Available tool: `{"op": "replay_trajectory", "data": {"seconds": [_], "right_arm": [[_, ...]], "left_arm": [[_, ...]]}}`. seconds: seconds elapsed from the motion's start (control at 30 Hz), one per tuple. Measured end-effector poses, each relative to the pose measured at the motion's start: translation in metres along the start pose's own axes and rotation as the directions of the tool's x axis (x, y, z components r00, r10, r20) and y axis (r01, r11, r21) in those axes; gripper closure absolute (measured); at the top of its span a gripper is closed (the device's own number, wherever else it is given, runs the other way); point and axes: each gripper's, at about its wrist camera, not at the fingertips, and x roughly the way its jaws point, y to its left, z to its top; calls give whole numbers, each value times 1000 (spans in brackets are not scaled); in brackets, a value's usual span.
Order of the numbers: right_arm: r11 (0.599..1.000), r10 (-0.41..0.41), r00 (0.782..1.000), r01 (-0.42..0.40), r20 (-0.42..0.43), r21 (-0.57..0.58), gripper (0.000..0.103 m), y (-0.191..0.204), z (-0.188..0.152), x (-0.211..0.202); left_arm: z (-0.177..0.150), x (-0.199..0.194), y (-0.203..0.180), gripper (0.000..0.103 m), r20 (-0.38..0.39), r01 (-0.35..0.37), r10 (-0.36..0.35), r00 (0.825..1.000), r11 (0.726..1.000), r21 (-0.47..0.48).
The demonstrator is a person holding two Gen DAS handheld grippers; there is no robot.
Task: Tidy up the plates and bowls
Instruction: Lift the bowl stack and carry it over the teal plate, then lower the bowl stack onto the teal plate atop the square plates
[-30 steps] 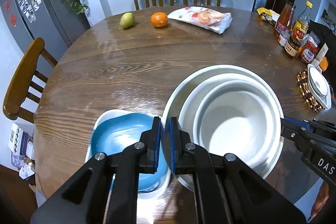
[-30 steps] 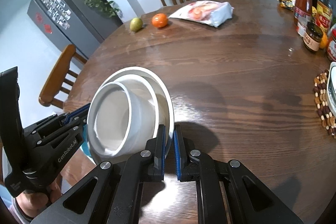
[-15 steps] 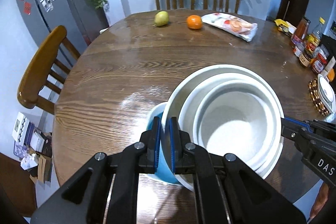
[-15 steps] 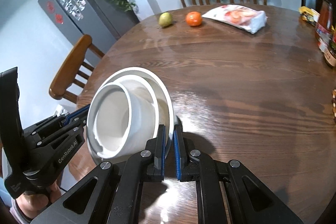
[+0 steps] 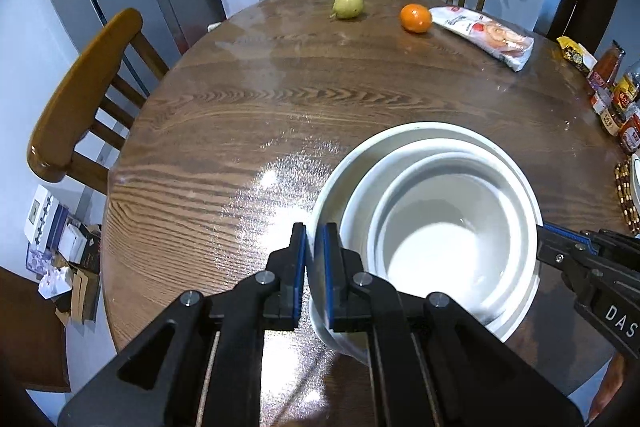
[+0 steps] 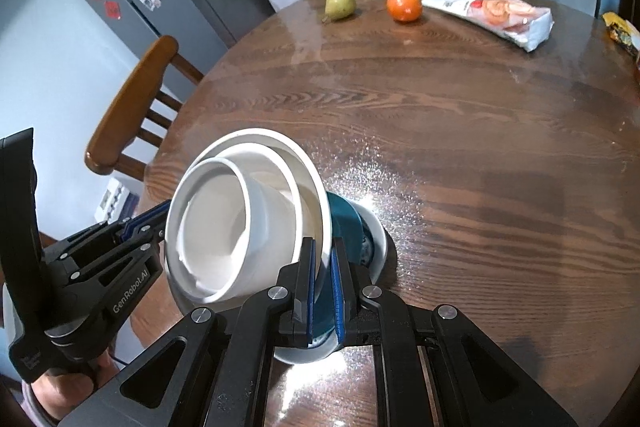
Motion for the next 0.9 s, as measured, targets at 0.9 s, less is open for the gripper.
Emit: {"op": "replay_trajectory", "data": {"seconds": [0.9], "right_arm": [[994, -9, 998, 17, -70, 111, 92, -22, 5, 29]], "left_arm": [[9, 26, -9, 100, -23, -28, 30, 999, 997, 71]]}}
